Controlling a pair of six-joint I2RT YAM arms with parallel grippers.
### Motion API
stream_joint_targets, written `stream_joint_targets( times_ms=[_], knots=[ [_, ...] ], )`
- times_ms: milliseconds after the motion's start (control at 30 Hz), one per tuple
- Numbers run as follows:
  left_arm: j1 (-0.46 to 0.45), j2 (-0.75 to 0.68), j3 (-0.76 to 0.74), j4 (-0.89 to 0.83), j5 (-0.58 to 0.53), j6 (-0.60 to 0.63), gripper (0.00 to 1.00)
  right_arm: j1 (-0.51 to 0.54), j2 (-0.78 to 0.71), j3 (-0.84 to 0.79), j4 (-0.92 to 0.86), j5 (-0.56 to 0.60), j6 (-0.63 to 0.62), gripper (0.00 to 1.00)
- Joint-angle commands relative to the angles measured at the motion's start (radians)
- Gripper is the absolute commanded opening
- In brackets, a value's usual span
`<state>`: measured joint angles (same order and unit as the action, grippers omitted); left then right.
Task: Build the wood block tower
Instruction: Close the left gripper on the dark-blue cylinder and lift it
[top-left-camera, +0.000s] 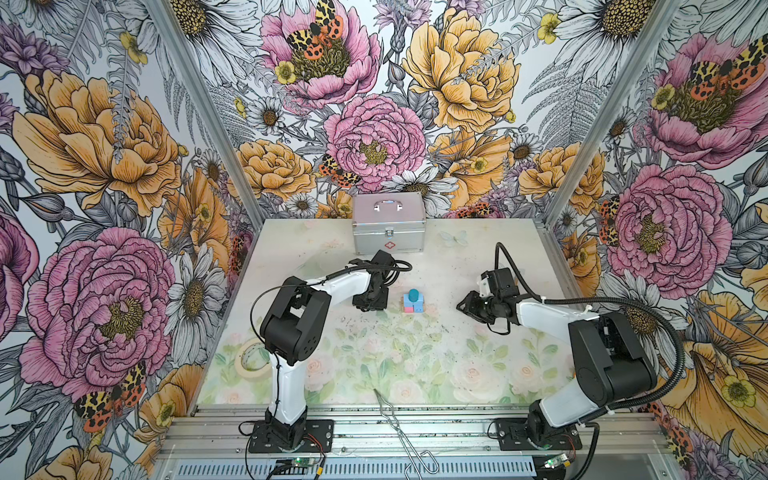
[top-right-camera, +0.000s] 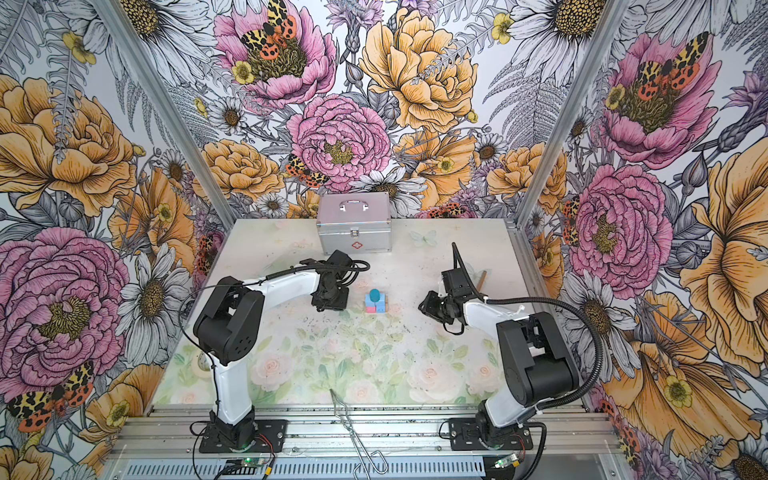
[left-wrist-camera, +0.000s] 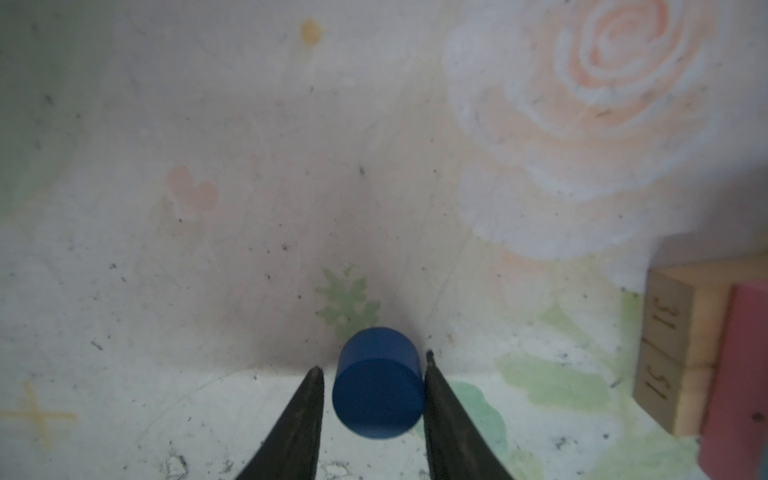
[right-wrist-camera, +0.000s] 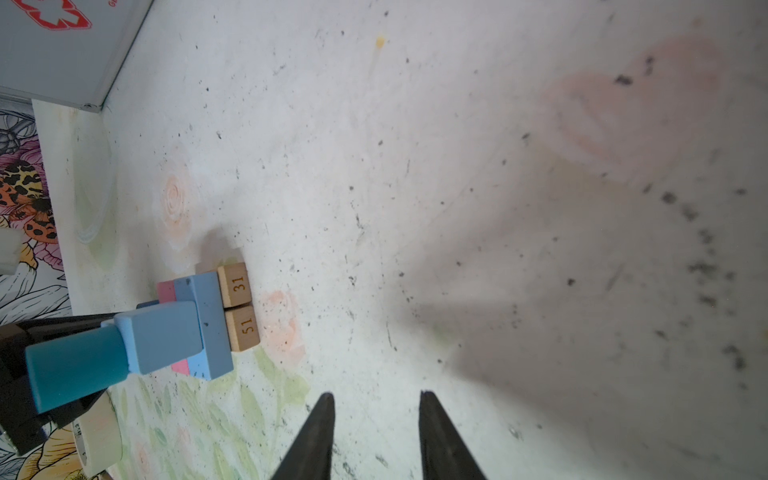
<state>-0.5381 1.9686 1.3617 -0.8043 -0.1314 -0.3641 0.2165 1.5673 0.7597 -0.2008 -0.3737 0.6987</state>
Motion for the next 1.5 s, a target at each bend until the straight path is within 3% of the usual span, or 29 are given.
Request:
stream_joint_targets(
  times_ms=[0,467,900,1467],
  knots=[
    [0.010,0.009,0.020,0.026,0.025,-0.007,0.40,-0.004,0.011,-0.006,0.002,0.013,-0.005,0.36],
    [0.011,0.008,0.020,0.025,0.026,-0.008,0.34,-0.003,0.009,-0.007,0.001,0.016,-0.005,0.36],
    [0.011,-0.038,0.017,0.022,0.033,0.007,0.11,-0.003,0.015,0.000,0.002,0.013,-0.005,0.36],
    [-0.026,-0.138,0.124,-0.088,0.031,0.080,0.09,-0.003,0.026,-0.004,0.004,0.018,-0.013,0.36]
  ],
)
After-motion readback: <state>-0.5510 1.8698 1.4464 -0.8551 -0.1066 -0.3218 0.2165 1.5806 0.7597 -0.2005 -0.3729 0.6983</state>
